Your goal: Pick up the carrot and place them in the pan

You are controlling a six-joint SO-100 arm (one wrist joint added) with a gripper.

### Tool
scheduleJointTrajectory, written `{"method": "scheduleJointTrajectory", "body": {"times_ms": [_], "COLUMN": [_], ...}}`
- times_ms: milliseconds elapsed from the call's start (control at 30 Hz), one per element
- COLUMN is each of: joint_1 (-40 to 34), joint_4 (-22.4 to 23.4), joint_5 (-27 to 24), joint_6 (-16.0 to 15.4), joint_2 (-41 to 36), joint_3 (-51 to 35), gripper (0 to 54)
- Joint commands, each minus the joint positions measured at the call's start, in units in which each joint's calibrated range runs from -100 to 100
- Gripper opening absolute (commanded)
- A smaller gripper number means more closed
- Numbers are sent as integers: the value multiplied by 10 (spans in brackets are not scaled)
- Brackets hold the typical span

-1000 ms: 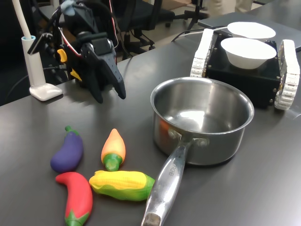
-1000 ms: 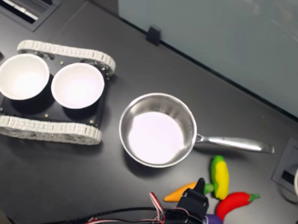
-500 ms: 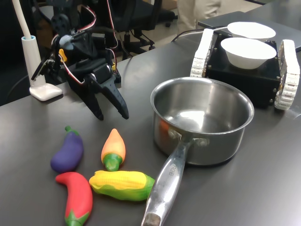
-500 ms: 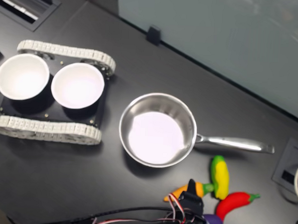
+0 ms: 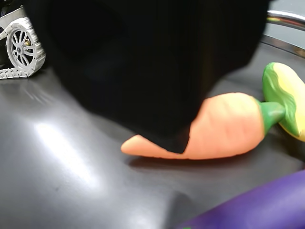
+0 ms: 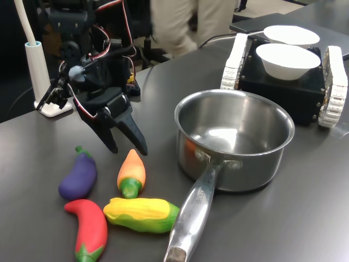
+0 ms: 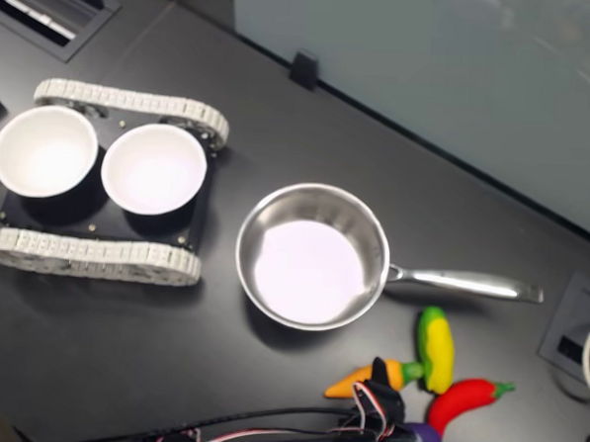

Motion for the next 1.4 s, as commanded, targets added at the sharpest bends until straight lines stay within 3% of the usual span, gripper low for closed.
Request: {"method": "scheduleJointTrajectory", "body": {"times_ms": [0, 833, 1067, 1367], "joint_1": [-17, -60, -60, -60], "joint_4": [-28, -68, -88, -102], "joint_5": [4, -14, -18, -15], "joint_6": [14, 56, 64, 65], "joint_2": [-4, 66, 60, 44], "joint_3": [-25, -22, 0, 26], "gripper": [323, 280, 207, 50]}}
